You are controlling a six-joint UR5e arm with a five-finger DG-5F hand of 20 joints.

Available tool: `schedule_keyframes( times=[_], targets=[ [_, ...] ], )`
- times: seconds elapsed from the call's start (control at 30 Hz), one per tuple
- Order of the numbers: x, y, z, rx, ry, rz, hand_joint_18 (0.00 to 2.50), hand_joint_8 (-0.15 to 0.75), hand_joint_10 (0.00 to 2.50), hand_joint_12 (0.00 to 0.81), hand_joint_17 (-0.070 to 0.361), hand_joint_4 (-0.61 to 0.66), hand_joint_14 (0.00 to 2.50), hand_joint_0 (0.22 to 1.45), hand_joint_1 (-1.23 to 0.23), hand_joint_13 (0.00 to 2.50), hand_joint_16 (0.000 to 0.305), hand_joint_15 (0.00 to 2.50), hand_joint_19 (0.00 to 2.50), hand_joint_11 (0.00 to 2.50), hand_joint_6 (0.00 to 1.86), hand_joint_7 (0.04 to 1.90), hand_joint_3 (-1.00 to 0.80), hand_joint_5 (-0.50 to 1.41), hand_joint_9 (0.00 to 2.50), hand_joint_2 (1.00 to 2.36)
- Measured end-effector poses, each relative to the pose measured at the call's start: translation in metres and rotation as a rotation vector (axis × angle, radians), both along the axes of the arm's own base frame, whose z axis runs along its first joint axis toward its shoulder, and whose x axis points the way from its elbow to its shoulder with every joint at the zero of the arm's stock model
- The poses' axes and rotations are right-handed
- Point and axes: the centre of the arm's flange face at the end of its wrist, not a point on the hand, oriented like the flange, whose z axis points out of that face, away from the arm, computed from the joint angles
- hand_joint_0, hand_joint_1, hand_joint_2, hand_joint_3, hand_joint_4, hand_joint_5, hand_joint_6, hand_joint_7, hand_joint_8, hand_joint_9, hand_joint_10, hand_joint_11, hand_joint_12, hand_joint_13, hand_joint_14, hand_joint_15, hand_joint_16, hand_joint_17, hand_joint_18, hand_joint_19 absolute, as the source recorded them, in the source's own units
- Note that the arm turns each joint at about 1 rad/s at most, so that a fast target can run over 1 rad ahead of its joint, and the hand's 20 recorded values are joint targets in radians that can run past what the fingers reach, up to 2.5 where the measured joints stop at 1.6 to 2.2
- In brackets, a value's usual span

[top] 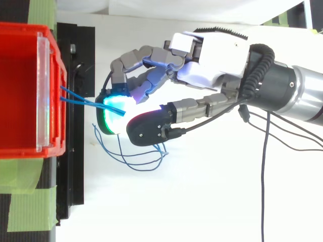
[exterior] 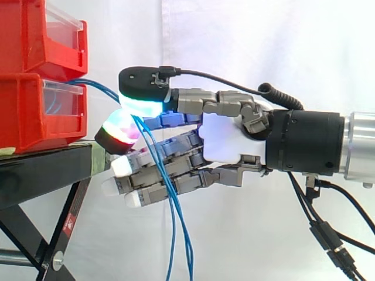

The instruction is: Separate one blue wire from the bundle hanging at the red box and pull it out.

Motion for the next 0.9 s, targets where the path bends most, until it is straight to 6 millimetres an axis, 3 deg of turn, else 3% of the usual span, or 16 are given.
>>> schedule_keyframes(
  times=[0.2,0.57,0.7,0.9],
  targets=[
    [0.0,0.0,0.003,0.0,-0.002,0.0,0.63,0.465,0.01,0.513,0.172,0.06,0.01,0.51,-0.57,0.73,0.077,0.24,0.12,0.5,0.88,1.33,0.2,-0.13,1.08,1.35],
    [-0.009,0.003,0.009,-0.007,0.062,0.007,0.62,0.452,0.01,0.526,0.161,0.08,0.01,0.52,-0.6,0.86,0.072,0.25,0.1,0.46,0.88,1.32,0.21,-0.13,0.83,1.29],
    [-0.01,0.004,0.008,-0.004,0.071,0.008,0.61,0.443,0.01,0.484,0.158,0.08,0.01,0.53,-0.61,0.96,0.07,0.37,0.1,0.45,0.88,1.31,0.21,-0.13,0.79,1.25],
    [-0.013,0.005,0.006,0.025,0.092,0.016,0.6,0.438,0.01,0.486,0.156,0.08,0.01,0.54,-0.62,1.14,0.069,0.65,0.09,0.46,0.89,1.31,0.21,-0.14,0.78,1.21]
  ],
)
